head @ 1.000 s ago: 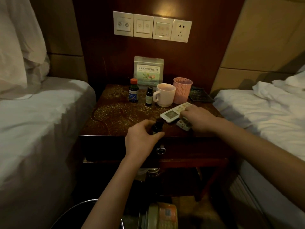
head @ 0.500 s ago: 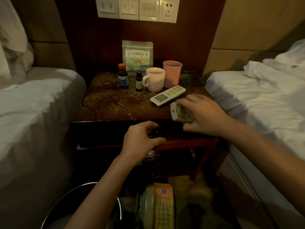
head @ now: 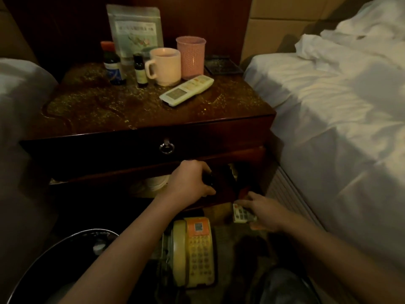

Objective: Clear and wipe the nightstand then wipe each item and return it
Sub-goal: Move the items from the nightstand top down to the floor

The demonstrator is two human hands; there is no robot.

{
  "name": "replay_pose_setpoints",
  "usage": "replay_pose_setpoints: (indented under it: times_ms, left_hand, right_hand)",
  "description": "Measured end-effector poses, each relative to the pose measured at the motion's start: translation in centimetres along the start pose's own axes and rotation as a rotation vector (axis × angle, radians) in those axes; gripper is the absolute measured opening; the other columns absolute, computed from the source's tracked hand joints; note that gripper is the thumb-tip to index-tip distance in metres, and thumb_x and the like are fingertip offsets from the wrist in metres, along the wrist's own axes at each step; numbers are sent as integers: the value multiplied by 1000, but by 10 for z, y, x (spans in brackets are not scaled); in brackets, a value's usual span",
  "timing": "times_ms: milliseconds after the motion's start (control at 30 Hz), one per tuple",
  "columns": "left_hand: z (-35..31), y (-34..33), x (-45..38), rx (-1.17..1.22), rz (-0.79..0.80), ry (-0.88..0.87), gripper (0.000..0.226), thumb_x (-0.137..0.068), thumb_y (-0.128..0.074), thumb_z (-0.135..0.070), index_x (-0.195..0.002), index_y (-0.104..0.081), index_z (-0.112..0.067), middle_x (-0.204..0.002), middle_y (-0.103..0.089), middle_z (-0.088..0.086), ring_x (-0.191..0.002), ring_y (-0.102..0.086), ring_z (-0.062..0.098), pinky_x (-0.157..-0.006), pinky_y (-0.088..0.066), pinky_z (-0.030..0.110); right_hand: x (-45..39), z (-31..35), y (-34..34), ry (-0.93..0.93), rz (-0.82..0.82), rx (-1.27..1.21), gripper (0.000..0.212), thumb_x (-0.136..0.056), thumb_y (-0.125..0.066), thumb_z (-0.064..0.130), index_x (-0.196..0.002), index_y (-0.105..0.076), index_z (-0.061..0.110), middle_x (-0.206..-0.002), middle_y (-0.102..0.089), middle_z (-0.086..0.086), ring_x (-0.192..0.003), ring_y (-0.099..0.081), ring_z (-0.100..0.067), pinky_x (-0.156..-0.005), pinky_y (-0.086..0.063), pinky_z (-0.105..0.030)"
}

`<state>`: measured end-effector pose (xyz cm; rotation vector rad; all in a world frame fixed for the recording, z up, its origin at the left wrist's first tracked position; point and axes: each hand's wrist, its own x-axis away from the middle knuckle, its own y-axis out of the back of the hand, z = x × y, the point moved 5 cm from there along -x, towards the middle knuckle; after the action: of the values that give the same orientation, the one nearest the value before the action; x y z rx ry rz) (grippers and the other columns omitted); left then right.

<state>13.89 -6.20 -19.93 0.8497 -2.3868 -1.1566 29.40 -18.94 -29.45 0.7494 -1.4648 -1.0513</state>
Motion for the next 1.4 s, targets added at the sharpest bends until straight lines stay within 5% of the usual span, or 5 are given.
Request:
replay_pose_setpoints:
  times_ms: [567,800,967,1133,1400]
  left_hand:
    - [85,-141,-43,-92,128,52,45,-88,-64,-14,-131,-50,-11,-126,-56,8,-110,-57,22,-88,-52,36]
    - [105,-171,-25,-2,183,74,50,-92,-57,-9,-140,-43,-11,-132,-50,13,-118,-52,27,-96,-48,34]
    - [105,-178,-7,-19,298,-1,70,-92,-58,-8,-150,-19,-15,-146,-40,10,-133,-40,23,-100,-38,25]
    - [98,-176,2,293,334,35,103,-83,-69,-4,-150,6,-26,-127,-53,11,-95,-60,15,-72,-53,22]
    - [85,-193,-1,354,327,-60,111,-81,-71,-6,-149,14,-28,-119,-61,5,-106,-60,13,-81,-53,21]
  right_hand:
    - [-150,-30,-214,-216,7,-73,44,-100,-37,15,-143,-35,6,-151,-28,-17,-138,-27,-30,-111,-20,-34]
    - [-140,-41,-184,-227,-198,-425,40,-93,-57,19,-131,-52,7,-130,-52,-17,-119,-51,-30,-94,-40,-31]
    - [-78,-26,-108,-131,-349,-1282,34,-97,-44,34,-105,-64,7,-63,-57,-3,-46,-51,-6,-48,-39,-22]
    - [-39,11,-89,15,-177,-1092,28,-91,-58,31,-102,-64,6,-71,-59,-1,-54,-55,-6,-51,-43,-19]
    - [-30,13,-96,-41,-266,-1146,12,-87,-65,14,-94,-62,5,-63,-59,-3,-48,-54,-8,-47,-44,-20]
